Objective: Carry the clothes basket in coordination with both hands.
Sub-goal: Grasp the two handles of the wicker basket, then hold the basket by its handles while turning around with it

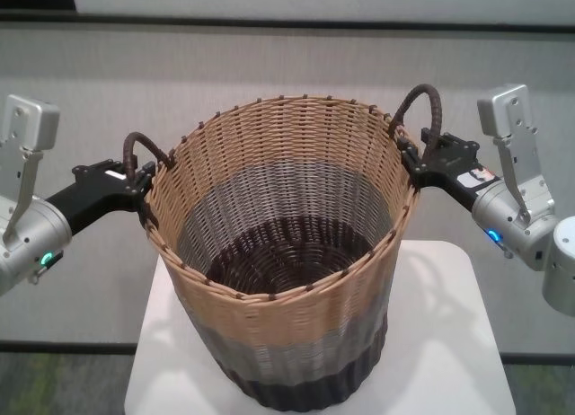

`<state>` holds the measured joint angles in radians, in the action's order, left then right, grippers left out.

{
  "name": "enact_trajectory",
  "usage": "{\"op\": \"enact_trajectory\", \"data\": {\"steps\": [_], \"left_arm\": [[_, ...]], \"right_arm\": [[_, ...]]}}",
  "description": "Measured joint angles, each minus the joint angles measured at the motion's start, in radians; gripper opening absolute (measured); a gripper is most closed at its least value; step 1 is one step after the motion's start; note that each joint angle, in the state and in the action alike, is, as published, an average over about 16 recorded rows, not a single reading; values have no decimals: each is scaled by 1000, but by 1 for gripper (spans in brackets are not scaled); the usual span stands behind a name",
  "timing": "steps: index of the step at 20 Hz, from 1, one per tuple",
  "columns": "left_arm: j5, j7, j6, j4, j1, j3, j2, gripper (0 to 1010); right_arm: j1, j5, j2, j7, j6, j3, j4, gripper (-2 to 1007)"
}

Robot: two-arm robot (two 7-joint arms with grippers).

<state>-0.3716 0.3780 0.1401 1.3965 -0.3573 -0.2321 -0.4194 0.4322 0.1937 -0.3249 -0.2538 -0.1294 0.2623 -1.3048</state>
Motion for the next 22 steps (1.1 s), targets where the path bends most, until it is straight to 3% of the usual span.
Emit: {"op": "enact_trajectory", "data": {"steps": [11, 22], "left_arm": [[1, 0, 0, 0, 0, 0, 0, 226], [2, -3, -2, 4, 0, 0, -1, 198]], "right_arm": [[0, 0, 0, 0, 0, 0, 0, 84], [-3, -3, 0, -3, 9, -2, -2, 21]]}}
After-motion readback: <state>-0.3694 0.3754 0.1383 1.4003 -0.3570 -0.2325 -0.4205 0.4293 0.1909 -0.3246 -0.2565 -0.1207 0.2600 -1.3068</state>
